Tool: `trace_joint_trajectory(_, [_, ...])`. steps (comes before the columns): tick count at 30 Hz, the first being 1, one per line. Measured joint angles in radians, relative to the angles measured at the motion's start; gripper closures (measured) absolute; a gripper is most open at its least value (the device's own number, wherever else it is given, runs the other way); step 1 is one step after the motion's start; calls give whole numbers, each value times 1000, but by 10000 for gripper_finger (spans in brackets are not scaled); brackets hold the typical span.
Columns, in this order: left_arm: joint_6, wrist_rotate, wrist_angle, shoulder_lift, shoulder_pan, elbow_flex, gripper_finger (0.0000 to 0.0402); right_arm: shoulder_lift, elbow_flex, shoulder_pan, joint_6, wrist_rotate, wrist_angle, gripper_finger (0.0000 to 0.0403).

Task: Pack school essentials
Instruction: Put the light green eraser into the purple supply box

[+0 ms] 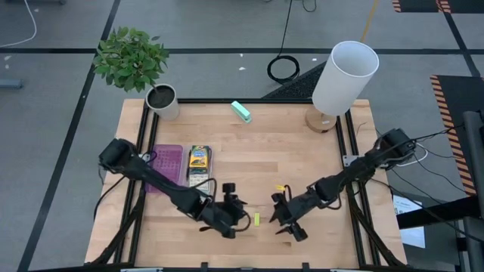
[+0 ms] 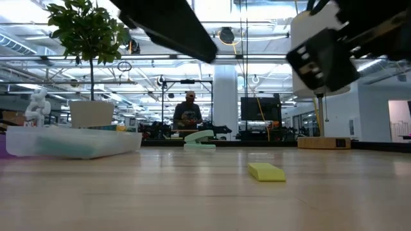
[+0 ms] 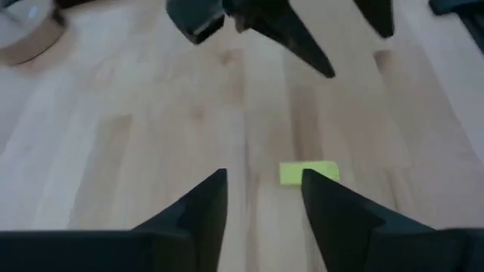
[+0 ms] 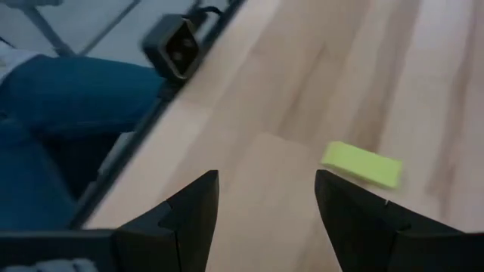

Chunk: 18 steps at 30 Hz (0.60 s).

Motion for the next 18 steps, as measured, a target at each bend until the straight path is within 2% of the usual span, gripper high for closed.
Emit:
trace_joint_trajectory(3, [47,60,70,43,21,0,204,-19,0,38,31,21,-7,190])
trace_joint_trajectory(7, [67,118,101,92,47,0,181,-21,0,82,57,108,-9,190])
trace_joint_trajectory(11, [25,130,119,127,67,0,177,-21,-1,111,58,188,-24,190])
trace_joint_trajectory(16, [25,136,203,165,48,0,176,-21,-1,113,53,191,-32,190])
trace_joint_trajectory(18, [-23,129,240,181,42,0,176,-21,-1,111,52,190,-47,190])
